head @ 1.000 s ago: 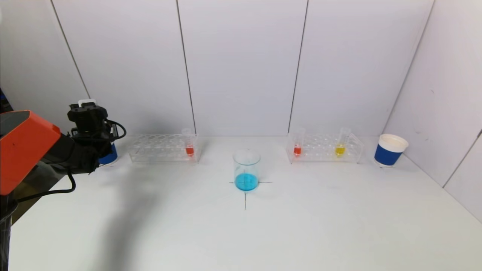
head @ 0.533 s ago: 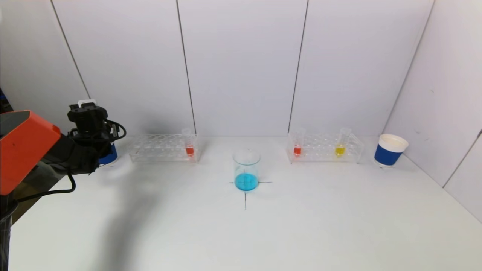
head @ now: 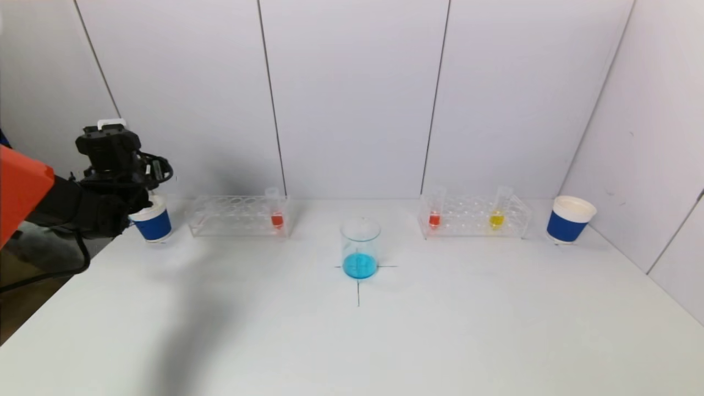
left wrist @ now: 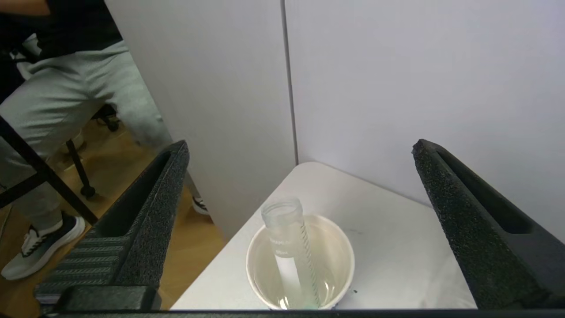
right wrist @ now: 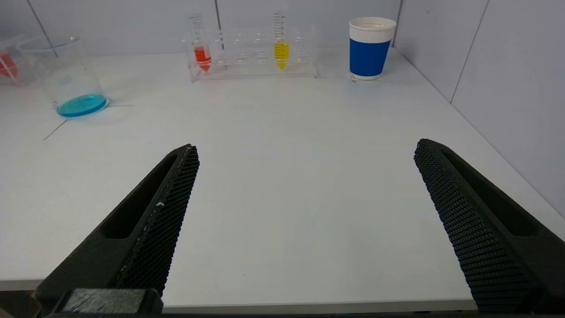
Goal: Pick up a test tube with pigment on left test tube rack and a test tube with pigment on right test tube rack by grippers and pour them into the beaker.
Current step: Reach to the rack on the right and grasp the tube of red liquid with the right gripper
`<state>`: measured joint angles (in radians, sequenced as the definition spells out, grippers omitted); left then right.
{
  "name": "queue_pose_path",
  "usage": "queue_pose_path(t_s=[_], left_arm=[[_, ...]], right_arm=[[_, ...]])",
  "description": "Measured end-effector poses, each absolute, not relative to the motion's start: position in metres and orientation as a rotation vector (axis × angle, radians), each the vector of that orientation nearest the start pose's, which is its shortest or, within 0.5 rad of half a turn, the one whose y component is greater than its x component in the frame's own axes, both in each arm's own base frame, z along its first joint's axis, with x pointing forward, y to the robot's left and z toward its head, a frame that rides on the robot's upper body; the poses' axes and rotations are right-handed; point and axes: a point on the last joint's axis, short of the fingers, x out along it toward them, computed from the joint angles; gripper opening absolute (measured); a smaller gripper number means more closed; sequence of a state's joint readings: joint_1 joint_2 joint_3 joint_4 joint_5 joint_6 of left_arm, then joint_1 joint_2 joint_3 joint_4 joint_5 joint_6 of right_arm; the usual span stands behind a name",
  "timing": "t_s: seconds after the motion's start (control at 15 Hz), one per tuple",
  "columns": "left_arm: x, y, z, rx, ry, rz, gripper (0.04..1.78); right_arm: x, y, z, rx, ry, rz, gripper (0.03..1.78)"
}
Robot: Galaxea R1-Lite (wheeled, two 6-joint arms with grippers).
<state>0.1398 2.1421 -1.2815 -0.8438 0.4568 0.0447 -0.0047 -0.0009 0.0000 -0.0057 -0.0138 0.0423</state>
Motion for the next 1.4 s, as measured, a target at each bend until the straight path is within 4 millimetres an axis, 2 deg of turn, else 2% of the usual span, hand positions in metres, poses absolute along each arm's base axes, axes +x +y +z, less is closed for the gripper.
queue_pose_path(t_s=[0.13, 0.4, 0.67, 0.8, 1.0, 1.4], left_arm=[[0.404, 0.065, 0.198, 0.041, -0.001, 0.545, 1.76], [0.325, 0.048, 0.251, 0.038, -0.042, 0.466, 1.76], [0.233, 0.029, 0.274, 0.034, -0.068, 0.387, 1.76], [0.186, 0.021, 0.272, 0.03, -0.065, 0.357, 1.76], [0.127, 0.013, 0.251, 0.026, -0.039, 0.318, 1.76], [0.032, 0.006, 0.204, -0.002, 0.015, 0.245, 1.76]], right_arm=[[-0.023, 0.0, 0.076, 0.042, -0.007, -0.018, 1.77], [-0.023, 0.0, 0.076, 0.042, -0.007, -0.018, 1.77], [-0.023, 0.0, 0.076, 0.042, -0.007, -0.018, 1.77], [-0.023, 0.0, 0.076, 0.042, -0.007, -0.018, 1.77], [-0.023, 0.0, 0.076, 0.042, -0.007, -0.018, 1.77], [-0.023, 0.0, 0.076, 0.043, -0.007, -0.018, 1.77]])
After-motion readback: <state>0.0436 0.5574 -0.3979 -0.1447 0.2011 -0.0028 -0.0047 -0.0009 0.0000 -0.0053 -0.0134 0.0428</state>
